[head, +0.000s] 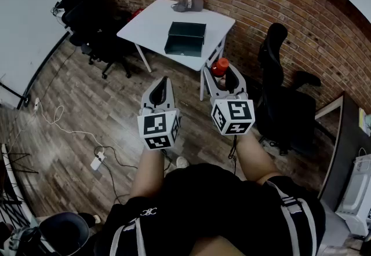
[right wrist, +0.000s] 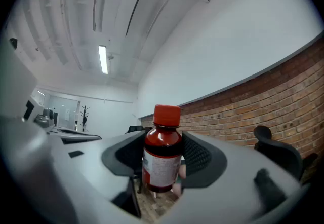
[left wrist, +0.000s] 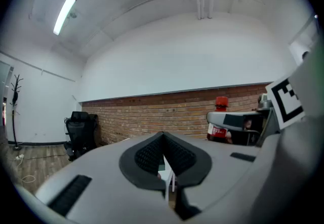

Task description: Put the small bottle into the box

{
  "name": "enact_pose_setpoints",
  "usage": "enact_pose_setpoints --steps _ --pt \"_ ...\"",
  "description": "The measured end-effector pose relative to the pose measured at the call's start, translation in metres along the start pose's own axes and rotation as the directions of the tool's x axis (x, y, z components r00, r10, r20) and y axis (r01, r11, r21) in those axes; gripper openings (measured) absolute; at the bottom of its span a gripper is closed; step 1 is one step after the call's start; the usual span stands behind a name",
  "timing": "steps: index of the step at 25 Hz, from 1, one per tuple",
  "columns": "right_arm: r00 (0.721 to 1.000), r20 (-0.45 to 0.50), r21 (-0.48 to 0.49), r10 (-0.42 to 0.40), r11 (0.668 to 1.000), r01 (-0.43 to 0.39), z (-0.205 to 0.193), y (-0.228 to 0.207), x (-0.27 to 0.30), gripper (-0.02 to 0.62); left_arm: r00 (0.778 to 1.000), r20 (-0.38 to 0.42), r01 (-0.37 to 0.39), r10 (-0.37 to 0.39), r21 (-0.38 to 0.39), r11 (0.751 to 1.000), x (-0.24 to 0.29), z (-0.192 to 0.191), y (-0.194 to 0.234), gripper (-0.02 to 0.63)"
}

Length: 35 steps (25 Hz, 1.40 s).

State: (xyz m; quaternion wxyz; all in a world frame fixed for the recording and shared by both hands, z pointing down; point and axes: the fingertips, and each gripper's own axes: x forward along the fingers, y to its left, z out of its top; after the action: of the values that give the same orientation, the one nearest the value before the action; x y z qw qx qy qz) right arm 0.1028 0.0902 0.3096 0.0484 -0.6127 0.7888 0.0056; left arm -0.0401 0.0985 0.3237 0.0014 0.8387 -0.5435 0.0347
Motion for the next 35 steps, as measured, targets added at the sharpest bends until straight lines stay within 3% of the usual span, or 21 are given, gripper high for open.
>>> enact_pose_setpoints --steps 15,21,35 --pt "0.999 -0.041 0.036 0.021 0.999 -0.019 -0.014 0.004 0.026 0.222 1.000 -0.013 -0.007 0.007 -0.036 0.999 0.019 -0.005 0.018 0.009" --pt "0.998 -0.052 0.034 0.034 0.999 -0.032 -0.018 0.023 0.053 0.222 1.000 -0.013 0.008 -0.008 -0.040 0.999 0.033 -0.005 0.047 0.009" --pt "0.998 -0.050 0.009 -0.037 0.999 0.037 -0.030 0.053 0.107 0.222 0.996 -0.026 0.087 -0.088 -0.032 0.996 0.070 -0.016 0.113 0.009"
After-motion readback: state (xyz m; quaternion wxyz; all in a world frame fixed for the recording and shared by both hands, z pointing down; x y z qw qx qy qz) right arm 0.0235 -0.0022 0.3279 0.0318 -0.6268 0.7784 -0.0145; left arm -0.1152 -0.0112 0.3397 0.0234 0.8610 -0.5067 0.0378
